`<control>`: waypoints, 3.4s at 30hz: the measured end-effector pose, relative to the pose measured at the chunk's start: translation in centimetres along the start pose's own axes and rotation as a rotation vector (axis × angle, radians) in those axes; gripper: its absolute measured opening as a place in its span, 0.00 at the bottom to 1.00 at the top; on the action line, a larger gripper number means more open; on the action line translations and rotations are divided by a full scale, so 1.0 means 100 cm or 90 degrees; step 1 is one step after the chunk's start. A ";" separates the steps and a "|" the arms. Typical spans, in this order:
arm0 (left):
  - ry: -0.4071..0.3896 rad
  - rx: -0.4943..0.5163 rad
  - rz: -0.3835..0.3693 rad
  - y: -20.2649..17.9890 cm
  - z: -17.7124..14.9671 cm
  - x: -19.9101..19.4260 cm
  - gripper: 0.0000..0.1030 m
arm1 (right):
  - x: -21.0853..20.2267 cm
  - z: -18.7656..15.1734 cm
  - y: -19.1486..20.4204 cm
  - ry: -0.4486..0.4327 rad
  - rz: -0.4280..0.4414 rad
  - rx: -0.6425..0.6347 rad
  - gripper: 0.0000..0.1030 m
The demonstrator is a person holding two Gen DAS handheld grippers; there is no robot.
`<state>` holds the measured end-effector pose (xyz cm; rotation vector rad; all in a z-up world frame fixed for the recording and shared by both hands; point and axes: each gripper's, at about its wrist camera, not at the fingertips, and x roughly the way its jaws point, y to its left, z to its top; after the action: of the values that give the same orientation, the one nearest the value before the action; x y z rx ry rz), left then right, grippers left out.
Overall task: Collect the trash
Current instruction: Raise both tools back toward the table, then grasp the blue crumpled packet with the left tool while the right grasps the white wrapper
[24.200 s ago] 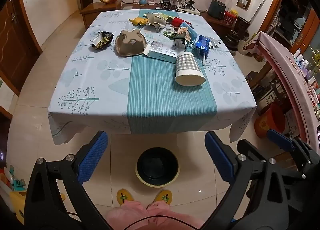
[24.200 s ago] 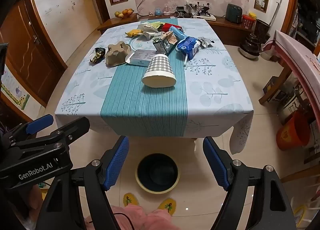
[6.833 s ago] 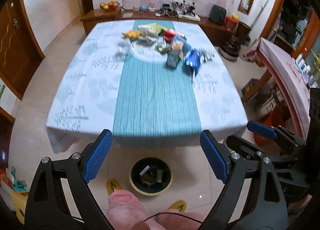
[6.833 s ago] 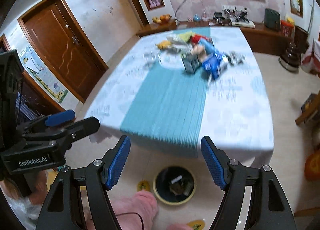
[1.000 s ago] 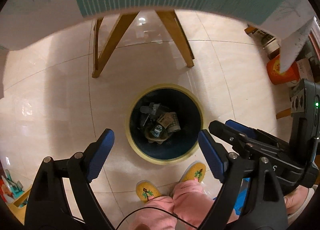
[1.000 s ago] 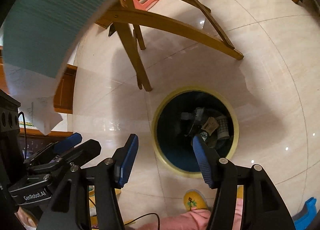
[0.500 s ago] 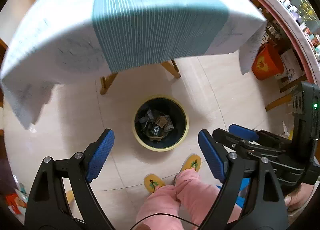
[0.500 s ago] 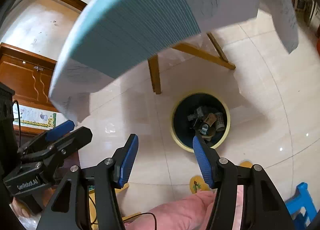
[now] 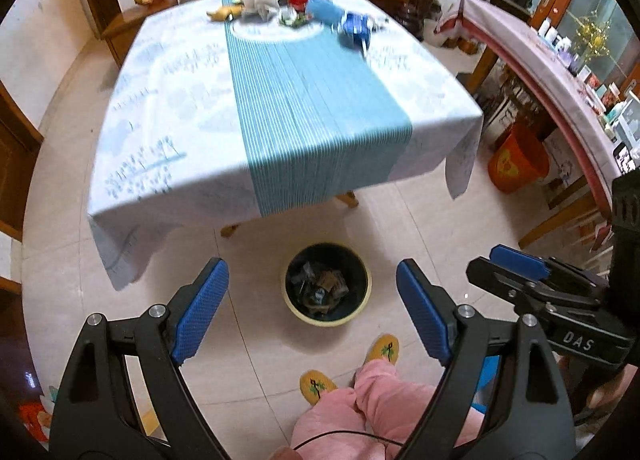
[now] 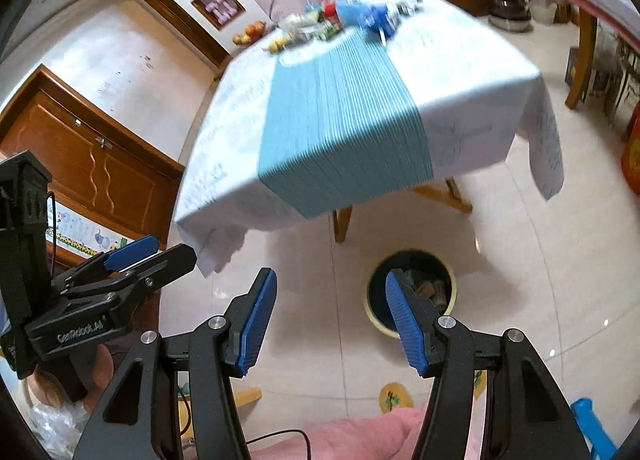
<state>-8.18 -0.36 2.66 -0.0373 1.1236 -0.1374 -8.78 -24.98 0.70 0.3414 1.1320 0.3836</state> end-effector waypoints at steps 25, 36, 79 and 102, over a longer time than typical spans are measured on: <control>-0.090 0.023 -0.027 -0.034 0.181 -0.006 0.81 | -0.049 0.182 -0.015 -0.145 -0.018 -0.043 0.56; 0.005 -0.071 -0.046 -0.041 0.328 0.131 0.81 | 0.047 0.347 -0.115 -0.066 -0.011 -0.054 0.56; 0.203 -0.131 -0.093 -0.063 0.451 0.367 0.40 | 0.268 0.540 -0.172 0.061 -0.021 -0.164 0.56; 0.094 -0.256 -0.067 0.001 0.393 0.271 0.14 | 0.233 0.486 -0.147 0.046 -0.036 -0.168 0.09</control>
<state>38.76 -5.28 -4.62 -0.4508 1.2830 -0.0060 46.41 -30.60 -5.85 0.0646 1.1435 0.4920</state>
